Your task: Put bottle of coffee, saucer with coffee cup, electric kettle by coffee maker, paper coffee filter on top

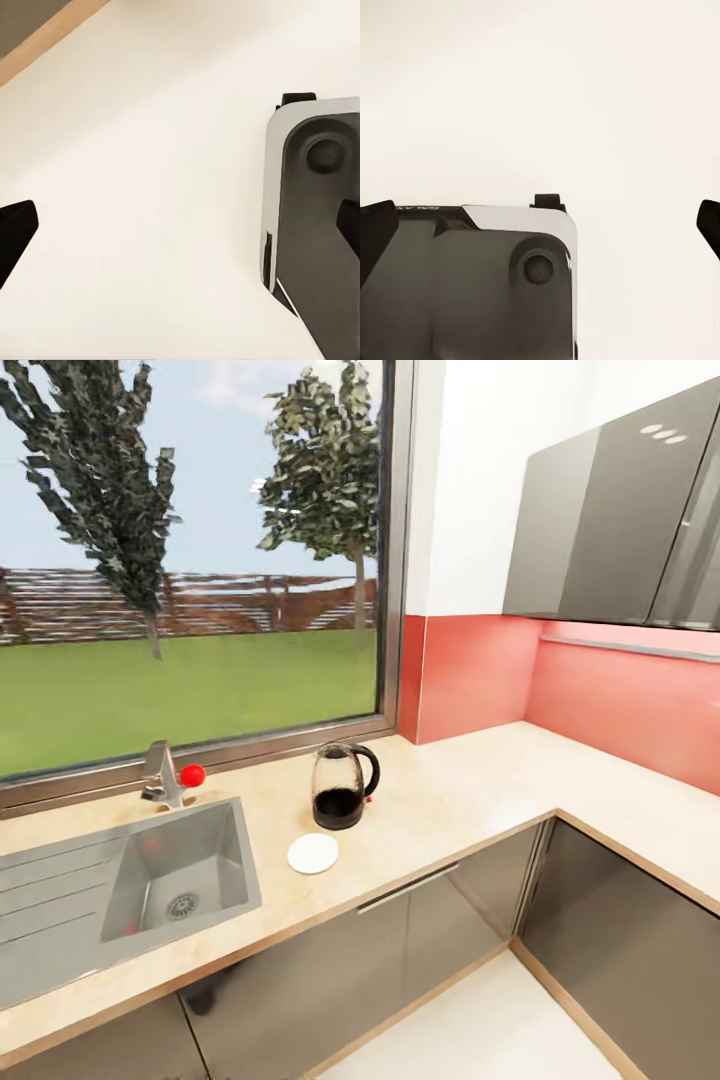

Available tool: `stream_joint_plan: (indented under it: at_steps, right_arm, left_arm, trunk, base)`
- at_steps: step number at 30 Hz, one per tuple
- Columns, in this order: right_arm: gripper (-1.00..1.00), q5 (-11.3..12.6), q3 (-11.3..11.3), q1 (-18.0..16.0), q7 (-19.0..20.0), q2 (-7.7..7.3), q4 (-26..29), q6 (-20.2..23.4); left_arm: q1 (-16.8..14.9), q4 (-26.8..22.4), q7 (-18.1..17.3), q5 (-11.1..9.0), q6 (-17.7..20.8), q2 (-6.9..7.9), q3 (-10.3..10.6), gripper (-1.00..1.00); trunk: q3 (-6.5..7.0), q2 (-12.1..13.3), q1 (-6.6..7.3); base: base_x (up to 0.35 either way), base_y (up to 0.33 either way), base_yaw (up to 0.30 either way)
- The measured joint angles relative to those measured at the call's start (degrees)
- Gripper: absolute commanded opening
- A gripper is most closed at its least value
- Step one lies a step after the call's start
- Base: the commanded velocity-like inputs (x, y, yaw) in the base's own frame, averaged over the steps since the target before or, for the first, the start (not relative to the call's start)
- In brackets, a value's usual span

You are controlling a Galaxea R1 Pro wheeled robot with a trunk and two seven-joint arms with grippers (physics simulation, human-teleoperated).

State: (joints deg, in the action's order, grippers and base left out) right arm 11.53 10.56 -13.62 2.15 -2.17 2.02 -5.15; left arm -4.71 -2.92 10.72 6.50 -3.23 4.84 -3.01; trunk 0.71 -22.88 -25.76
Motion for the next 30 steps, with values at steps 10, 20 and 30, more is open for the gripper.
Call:
stream_joint_plan:
  at_steps: [10,20,30]
  right_arm:
    - [1.00,-0.01,0.00,0.00,0.00,0.00,-0.03,0.00]
    - [1.00,0.00,0.00,0.00,0.00,0.00,-0.03,0.00]
    - [1.00,0.00,0.00,0.00,0.00,0.00,-0.03,-0.01]
  left_arm:
    - [0.00,0.00,0.00,-0.01,0.00,0.00,0.00,1.00]
    - [0.00,0.00,-0.10,0.00,0.00,0.00,0.00,1.00]
    - [0.00,-0.04,-0.10,-0.03,-0.03,0.11,-0.05,1.00]
  trunk:
    - [0.00,0.00,0.00]
    - [0.00,0.00,0.00]
    - [0.00,0.00,-0.02]
  base:
    - [0.000,0.000,0.278]
    - [0.000,0.000,0.278]
    - [-0.065,-0.029,0.278]
